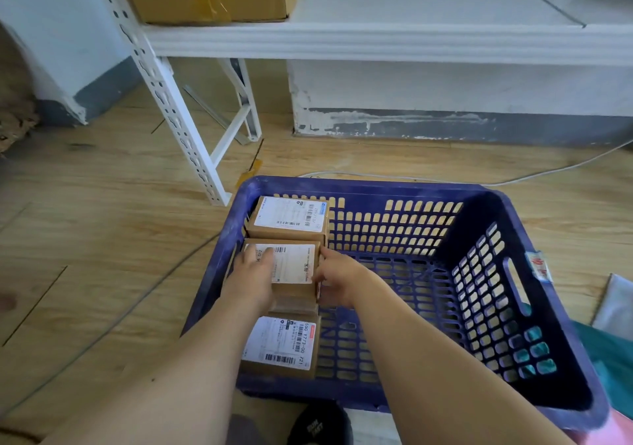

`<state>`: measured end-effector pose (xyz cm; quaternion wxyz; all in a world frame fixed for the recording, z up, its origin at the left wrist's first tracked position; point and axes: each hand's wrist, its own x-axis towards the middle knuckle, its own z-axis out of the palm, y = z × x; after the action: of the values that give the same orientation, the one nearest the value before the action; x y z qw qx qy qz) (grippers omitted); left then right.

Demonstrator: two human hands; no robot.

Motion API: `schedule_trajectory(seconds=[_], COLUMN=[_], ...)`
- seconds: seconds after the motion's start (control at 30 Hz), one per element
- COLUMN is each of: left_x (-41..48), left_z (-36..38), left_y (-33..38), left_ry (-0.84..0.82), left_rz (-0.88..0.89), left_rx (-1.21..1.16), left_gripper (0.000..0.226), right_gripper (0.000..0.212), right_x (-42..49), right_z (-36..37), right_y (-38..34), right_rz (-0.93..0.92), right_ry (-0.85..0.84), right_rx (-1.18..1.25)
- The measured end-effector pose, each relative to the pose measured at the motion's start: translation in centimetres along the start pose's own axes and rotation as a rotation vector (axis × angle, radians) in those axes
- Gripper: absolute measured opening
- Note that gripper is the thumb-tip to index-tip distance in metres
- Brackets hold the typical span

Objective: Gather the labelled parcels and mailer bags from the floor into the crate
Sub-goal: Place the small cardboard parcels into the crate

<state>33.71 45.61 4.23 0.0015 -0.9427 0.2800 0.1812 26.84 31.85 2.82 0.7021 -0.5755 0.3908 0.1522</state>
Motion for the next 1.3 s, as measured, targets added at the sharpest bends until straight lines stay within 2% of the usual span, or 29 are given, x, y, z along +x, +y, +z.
schedule_trajectory(seconds=[0.07, 0.23, 0.47, 0.53, 0.67, 0.83, 0.97, 1.07, 1.2, 1.3], left_x=[0.2, 0.0, 0.1, 0.0, -0.3, -0.8, -1.2, -1.5, -1.9, -2.5], left_z=[-0.2, -0.6, -0.5, -0.8, -1.3, -2.4, -4.4, -5.9, -6.8, -7.2], left_y=[0.0, 0.5, 0.3, 0.5, 1.0, 1.4, 2.8, 5.0, 9.0, 13.2], left_ry=[0.017, -0.034, -0.095, -0.102, -0.133, -0.119, -0.039, 0.033, -0.01, -0.05], left_rz=[-0.002, 0.011, 0.07, 0.066, 0.038, 0.031, 0.047, 0.147, 0.278, 0.373], left_rx=[0.008, -0.004, 0.041, 0.057, 0.084, 0.074, -0.009, -0.061, -0.107, -0.117], left_gripper=[0.09, 0.116, 0.099, 0.1, 0.109, 0.116, 0.105, 0.089, 0.069, 0.065], right_gripper=[0.064, 0.061, 0.061, 0.06, 0.046, 0.047, 0.041, 0.042, 0.035, 0.035], right_x=[-0.2, -0.5, -0.6, -0.6, -1.9, -3.8, -5.7, -8.3, -12.8, -15.9], right_z=[0.1, 0.0, -0.8, -0.8, -1.3, -3.6, -5.8, -7.9, -10.3, -12.4], right_y=[0.1, 0.4, -0.4, -0.5, -1.1, -1.9, -2.3, -2.4, -2.2, -1.4], right_rz=[0.033, 0.005, 0.1, 0.104, 0.138, 0.14, 0.109, 0.046, 0.032, 0.004], right_ry=[-0.057, -0.108, -0.146, -0.13, -0.009, 0.148, 0.284, 0.376, 0.397, 0.396], right_rx=[-0.015, 0.095, -0.052, -0.078, -0.22, -0.168, -0.153, -0.168, -0.114, -0.152])
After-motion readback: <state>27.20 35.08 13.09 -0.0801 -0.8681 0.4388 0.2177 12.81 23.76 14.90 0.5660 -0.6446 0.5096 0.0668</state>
